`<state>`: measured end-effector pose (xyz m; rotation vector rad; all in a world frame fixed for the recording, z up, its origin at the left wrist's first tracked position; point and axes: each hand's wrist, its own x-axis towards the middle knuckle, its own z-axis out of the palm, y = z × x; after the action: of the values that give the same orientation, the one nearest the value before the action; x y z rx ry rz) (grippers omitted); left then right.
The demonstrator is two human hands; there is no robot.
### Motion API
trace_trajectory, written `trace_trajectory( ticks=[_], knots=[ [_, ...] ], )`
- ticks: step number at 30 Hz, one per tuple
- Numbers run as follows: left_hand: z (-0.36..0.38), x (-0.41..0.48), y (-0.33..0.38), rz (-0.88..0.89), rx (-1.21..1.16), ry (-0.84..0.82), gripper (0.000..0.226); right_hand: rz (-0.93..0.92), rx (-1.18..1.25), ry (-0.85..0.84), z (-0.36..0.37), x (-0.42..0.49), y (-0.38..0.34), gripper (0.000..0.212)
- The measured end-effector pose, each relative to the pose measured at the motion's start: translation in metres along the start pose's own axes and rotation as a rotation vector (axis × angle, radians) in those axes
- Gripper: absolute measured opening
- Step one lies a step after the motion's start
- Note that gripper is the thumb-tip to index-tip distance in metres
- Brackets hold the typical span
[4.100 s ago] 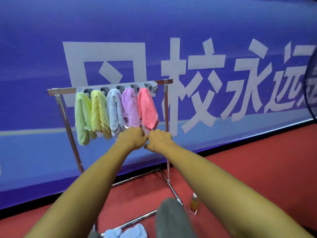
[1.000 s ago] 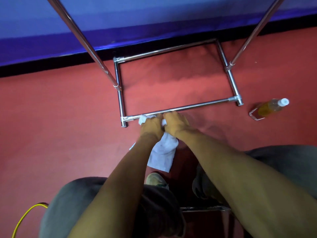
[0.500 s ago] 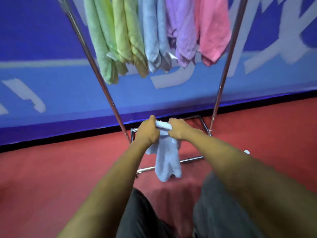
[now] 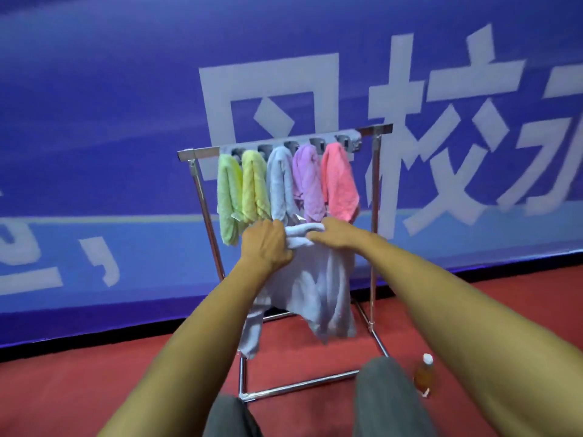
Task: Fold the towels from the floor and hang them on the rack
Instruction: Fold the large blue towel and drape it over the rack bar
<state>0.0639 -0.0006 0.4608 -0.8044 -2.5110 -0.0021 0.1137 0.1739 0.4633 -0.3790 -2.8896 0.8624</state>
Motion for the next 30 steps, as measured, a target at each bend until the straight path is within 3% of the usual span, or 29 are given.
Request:
trace_trajectory(
  ticks=[1, 2, 6, 8, 10, 16, 20, 23, 27, 30],
  knots=[
    [-0.017, 0.003, 0.001, -0.004, 0.001, 0.022, 0.039, -0.031, -0.046, -0.019, -0.013, -0.004, -0.004, 0.084],
    [-0.033, 0.006, 0.002, -0.001, 0.014, 0.028, 0.037, -0.035, -0.106, -0.021, -0.029, -0.013, -0.012, 0.086],
    [-0.076, 0.019, -0.001, -0.015, 0.060, -0.014, 0.037, -0.028, -0.251, 0.117, -0.082, -0.043, -0.040, 0.048],
    [-0.092, 0.022, -0.002, -0.079, -0.052, -0.083, 0.044, -0.002, -0.205, 0.217, -0.097, -0.048, -0.046, 0.053],
    [-0.104, 0.024, -0.004, -0.135, -0.175, -0.123, 0.036, -0.009, -0.161, 0.267, -0.108, -0.049, -0.048, 0.059],
    [-0.105, 0.029, -0.019, -0.337, -0.580, -0.105, 0.027, 0.040, -0.232, 0.120, -0.118, -0.063, -0.042, 0.032],
    [-0.110, 0.033, -0.017, -0.350, -0.771, 0.007, 0.024, 0.035, -0.215, 0.011, -0.110, -0.065, -0.038, 0.023],
    [-0.125, 0.038, -0.002, -0.262, -0.830, 0.118, 0.029, 0.034, -0.082, -0.047, -0.103, -0.064, -0.043, 0.027],
    [-0.148, 0.041, 0.020, -0.164, -0.634, 0.106, 0.034, 0.018, 0.406, -0.155, -0.094, -0.071, -0.070, 0.021],
    [-0.150, 0.041, 0.023, -0.133, -0.556, 0.098, 0.024, -0.038, 0.569, -0.181, -0.088, -0.066, -0.082, 0.049]
  ],
)
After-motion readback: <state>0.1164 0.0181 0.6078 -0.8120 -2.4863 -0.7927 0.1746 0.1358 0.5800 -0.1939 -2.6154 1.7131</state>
